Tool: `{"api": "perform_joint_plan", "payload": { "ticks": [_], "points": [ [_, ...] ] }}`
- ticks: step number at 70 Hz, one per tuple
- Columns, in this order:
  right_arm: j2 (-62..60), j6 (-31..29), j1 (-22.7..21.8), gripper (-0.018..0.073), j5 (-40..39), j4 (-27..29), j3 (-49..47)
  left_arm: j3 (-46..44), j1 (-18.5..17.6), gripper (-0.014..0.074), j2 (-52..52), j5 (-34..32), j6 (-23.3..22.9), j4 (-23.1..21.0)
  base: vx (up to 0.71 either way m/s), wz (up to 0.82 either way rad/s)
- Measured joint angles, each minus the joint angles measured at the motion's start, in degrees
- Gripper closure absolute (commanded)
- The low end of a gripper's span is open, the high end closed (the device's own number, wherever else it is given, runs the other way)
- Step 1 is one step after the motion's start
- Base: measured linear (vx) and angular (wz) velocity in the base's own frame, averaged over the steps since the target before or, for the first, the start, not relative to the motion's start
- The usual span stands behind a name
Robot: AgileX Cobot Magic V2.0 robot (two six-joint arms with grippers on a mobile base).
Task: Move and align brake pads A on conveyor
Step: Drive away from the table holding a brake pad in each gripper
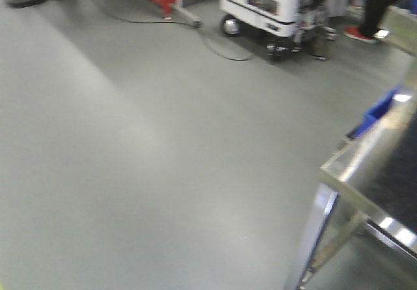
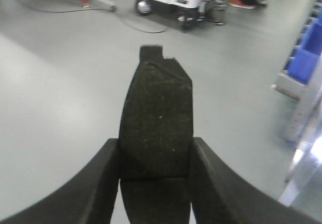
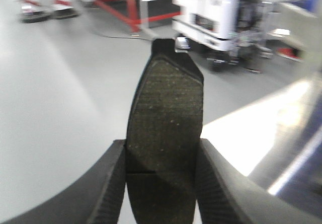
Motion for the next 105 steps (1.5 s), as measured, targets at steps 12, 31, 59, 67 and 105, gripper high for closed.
{"api": "perform_joint_plan", "payload": {
  "ticks": [12,31,59,67,105],
  "points": [
    [0.00,0.00,0.00,0.0569,0.06,0.00,0.00,0.00,0.00,0.0602,0.00,0.00,0.00,0.00,-0.19,0.85],
    [0.00,0.00,0.00,0.0569,0.06,0.00,0.00,0.00,0.00,0.0602,0.00,0.00,0.00,0.00,-0.14,0.83],
    [0.00,0.00,0.00,0.0569,0.06,0.10,0.00,0.00,0.00,0.0602,0.00,0.00,0.00,0.00,-0.03,0.73],
    [0.00,0.00,0.00,0.0569,0.06,0.18,0.00,0.00,0.00,0.0602,0.00,0.00,0.00,0.00,0.06,0.34],
    [0.00,0.00,0.00,0.0569,0.06,0.18,0.00,0.00,0.00,0.0602,0.00,0.05,0.00,0.00,0.20,0.08]
  ]
}}
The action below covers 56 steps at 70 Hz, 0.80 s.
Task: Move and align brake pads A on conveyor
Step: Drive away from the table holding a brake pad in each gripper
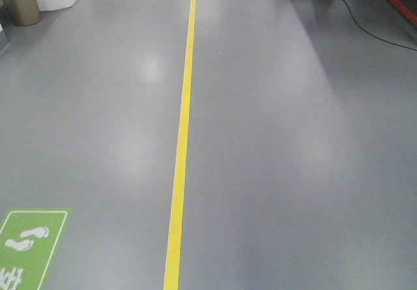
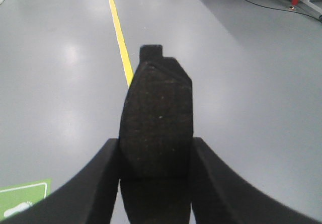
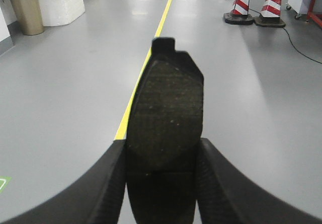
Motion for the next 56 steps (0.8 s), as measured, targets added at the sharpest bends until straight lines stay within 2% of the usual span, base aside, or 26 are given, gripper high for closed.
{"api": "perform_joint_plan", "payload": {
  "ticks": [22,56],
  "points": [
    [0.00,0.00,0.00,0.0569,0.00,0.00,0.00,0.00,0.00,0.0602,0.00,0.00,0.00,0.00,0.46,-0.05],
    [0.00,0.00,0.00,0.0569,0.00,0.00,0.00,0.00,0.00,0.0602,0.00,0.00,0.00,0.00,0.59,-0.03]
  ]
}}
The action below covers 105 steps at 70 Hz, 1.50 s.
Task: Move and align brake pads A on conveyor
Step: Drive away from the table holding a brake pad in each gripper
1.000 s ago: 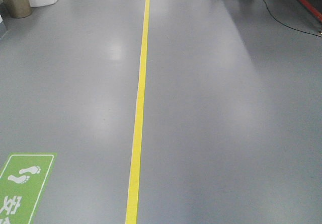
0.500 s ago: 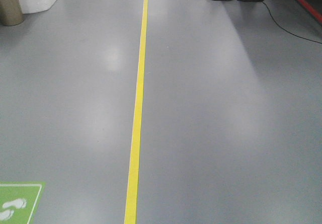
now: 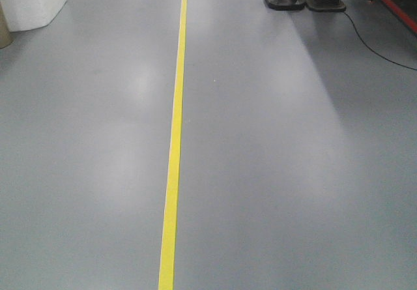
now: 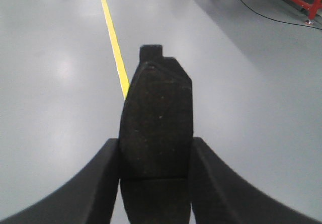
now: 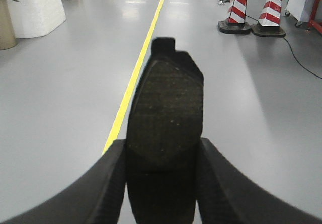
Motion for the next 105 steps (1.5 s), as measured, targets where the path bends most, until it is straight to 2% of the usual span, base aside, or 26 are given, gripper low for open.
{"api": "perform_joint_plan", "payload": {
  "ticks": [105],
  "points": [
    [0.00,0.00,0.00,0.0569,0.00,0.00,0.00,0.00,0.00,0.0602,0.00,-0.06,0.00,0.00,0.68,-0.03]
  ]
}}
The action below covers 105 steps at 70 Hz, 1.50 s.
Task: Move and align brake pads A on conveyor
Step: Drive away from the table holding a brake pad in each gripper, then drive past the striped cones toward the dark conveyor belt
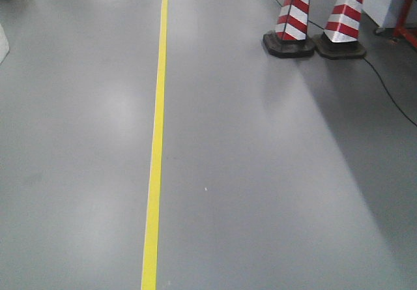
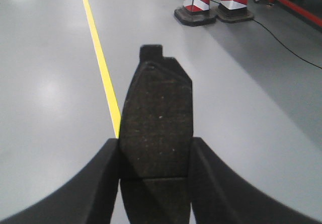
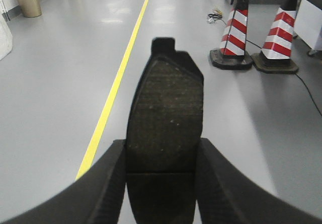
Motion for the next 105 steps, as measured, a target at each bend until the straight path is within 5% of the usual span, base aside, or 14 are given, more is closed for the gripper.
{"api": "perform_joint_plan", "payload": {
  "ticks": [105],
  "points": [
    [0.00,0.00,0.00,0.0569,0.00,0.00,0.00,0.00,0.00,0.0602,0.00,0.00,0.00,0.00,0.73,0.01]
  ]
}}
